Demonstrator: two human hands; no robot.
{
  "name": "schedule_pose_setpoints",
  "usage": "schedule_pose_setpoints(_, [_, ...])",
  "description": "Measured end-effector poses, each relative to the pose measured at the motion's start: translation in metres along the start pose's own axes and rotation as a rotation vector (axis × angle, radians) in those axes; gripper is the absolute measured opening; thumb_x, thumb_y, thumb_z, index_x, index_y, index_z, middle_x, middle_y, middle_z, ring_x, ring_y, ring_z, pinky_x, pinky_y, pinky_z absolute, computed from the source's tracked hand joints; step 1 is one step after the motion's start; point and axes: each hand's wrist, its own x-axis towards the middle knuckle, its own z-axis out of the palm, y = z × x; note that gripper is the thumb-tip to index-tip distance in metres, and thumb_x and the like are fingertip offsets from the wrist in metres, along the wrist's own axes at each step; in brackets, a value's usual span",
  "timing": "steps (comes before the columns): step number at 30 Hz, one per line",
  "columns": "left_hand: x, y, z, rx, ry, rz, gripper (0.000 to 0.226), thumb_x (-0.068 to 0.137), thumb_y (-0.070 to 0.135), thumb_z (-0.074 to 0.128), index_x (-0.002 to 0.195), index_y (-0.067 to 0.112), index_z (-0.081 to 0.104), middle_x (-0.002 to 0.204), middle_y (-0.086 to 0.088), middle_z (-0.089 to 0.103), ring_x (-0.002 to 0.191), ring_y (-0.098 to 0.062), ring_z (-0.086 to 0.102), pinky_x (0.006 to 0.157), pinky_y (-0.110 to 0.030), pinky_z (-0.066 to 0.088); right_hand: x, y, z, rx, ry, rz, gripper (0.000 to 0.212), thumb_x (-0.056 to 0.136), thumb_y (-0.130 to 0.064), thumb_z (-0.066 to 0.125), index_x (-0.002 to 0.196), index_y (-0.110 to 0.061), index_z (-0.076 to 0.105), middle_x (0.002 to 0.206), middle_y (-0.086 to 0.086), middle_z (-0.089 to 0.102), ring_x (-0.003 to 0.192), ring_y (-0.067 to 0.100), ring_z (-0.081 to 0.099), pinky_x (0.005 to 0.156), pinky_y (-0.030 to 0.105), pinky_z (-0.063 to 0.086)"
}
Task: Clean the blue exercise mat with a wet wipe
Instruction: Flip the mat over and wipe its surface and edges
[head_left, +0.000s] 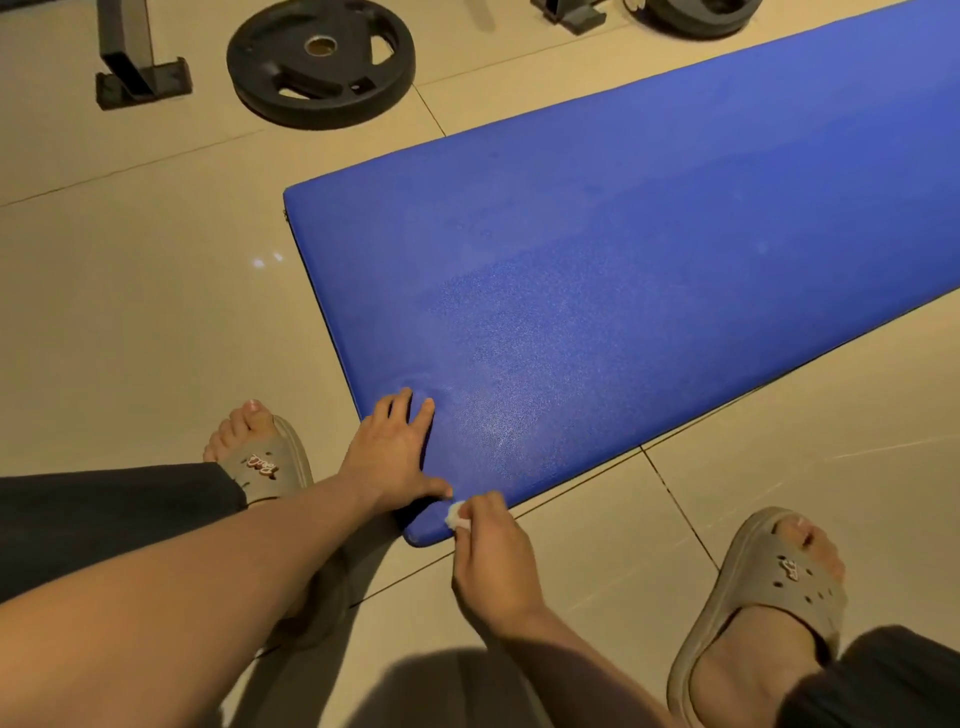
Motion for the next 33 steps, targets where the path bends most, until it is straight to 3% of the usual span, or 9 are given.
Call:
schedule_pose_setpoints(3, [-0.002, -0.012, -0.001, -0.151, 0.115, -0.078, 0.086, 0.083, 0.063, 0.071, 0.152, 0.021, 0.042, 0.155, -0.01, 0.036, 0.141, -0.03, 0.035, 0.113, -0.043, 0.037, 0.025, 0.017, -0.019, 0.035, 0.127, 0.092, 0.01, 0.094, -0.011, 0.057, 0.101, -0.016, 0.06, 0.104, 0.004, 0.058, 0.09, 0.029, 0.062, 0.079, 0.033, 0.044])
schedule_pose_setpoints(6, [-0.008, -0.011, 0.002, -0.299, 0.23, -0.355, 0.059, 0.087, 0.042, 0.071, 0.136, 0.015, 0.051, 0.127, -0.011, 0.049, 0.118, -0.033, 0.051, 0.097, -0.044, 0.047, 0.056, 0.045, -0.06, 0.037, 0.261, 0.292, 0.002, 0.099, -0.015, 0.059, 0.099, -0.016, 0.057, 0.104, 0.002, 0.054, 0.088, 0.024, 0.06, 0.075, 0.025, 0.038])
schedule_pose_setpoints(9, [-0.007, -0.007, 0.012, -0.7, 0.028, -0.641, 0.066, 0.078, 0.035, 0.078, 0.132, 0.013, 0.046, 0.125, -0.012, 0.054, 0.108, -0.035, 0.059, 0.093, -0.046, 0.054, 0.058, 0.047, -0.065, 0.027, 0.288, 0.301, 0.007, 0.101, -0.02, 0.058, 0.095, -0.018, 0.055, 0.104, 0.003, 0.055, 0.087, 0.021, 0.058, 0.075, 0.026, 0.039])
schedule_pose_setpoints(11, [-0.005, -0.005, 0.016, -0.954, -0.064, -0.715, 0.073, 0.068, 0.034, 0.084, 0.129, 0.013, 0.048, 0.123, -0.009, 0.063, 0.099, -0.032, 0.065, 0.091, -0.046, 0.058, 0.045, 0.033, -0.043, 0.086, 0.279, 0.31, 0.005, 0.099, -0.016, 0.06, 0.095, -0.013, 0.058, 0.101, 0.005, 0.056, 0.088, 0.026, 0.06, 0.075, 0.025, 0.037])
schedule_pose_setpoints(17, [-0.007, -0.013, -0.01, -1.392, -0.001, -0.795, 0.049, 0.081, 0.031, 0.086, 0.112, 0.002, 0.063, 0.108, -0.01, 0.069, 0.089, -0.032, 0.069, 0.076, -0.039, 0.057, 0.007, -0.018, -0.001, 0.029, -0.139, 0.01, 0.004, 0.097, -0.023, 0.058, 0.096, -0.021, 0.055, 0.106, 0.001, 0.059, 0.092, 0.02, 0.06, 0.086, 0.036, 0.052])
schedule_pose_setpoints(21, [-0.014, -0.023, -0.051, -1.303, -0.189, -0.731, 0.042, 0.087, 0.037, 0.081, 0.112, 0.006, 0.066, 0.099, -0.007, 0.07, 0.08, -0.023, 0.063, 0.07, -0.031, 0.049, 0.027, -0.022, -0.051, -0.073, -0.216, -0.188, 0.012, 0.095, -0.028, 0.056, 0.089, -0.025, 0.046, 0.094, -0.002, 0.055, 0.081, 0.021, 0.057, 0.072, 0.034, 0.044])
schedule_pose_setpoints(25, [-0.025, -0.022, -0.122, -1.097, -0.399, -0.63, 0.035, 0.094, 0.042, 0.071, 0.085, 0.013, 0.053, 0.069, -0.003, 0.046, 0.061, -0.017, 0.037, 0.063, -0.029, 0.03, 0.071, -0.022, -0.122, -0.162, -0.157, -0.117, 0.014, 0.091, -0.023, 0.06, 0.083, -0.02, 0.049, 0.084, 0.001, 0.053, 0.078, 0.028, 0.054, 0.064, 0.036, 0.035])
schedule_pose_setpoints(30, [-0.052, -0.004, -0.21, -0.962, -0.298, -0.486, 0.036, 0.093, 0.046, 0.072, 0.091, 0.013, 0.056, 0.085, -0.005, 0.052, 0.075, -0.02, 0.047, 0.072, -0.032, 0.038, 0.1, -0.031, -0.2, -0.191, -0.025, 0.205, 0.022, 0.096, -0.027, 0.057, 0.088, -0.007, 0.055, 0.085, 0.012, 0.063, 0.084, 0.036, 0.059, 0.067, 0.036, 0.041])
schedule_pose_setpoints(33, [-0.062, 0.004, -0.239, -0.978, -0.21, -0.442, 0.037, 0.092, 0.047, 0.072, 0.093, 0.014, 0.057, 0.088, -0.006, 0.054, 0.078, -0.021, 0.048, 0.071, -0.032, 0.038, 0.094, -0.048, -0.225, -0.121, 0.036, 0.271, 0.029, 0.096, -0.027, 0.056, 0.075, -0.009, 0.048, 0.073, 0.012, 0.058, 0.078, 0.036, 0.058, 0.065, 0.035, 0.04])
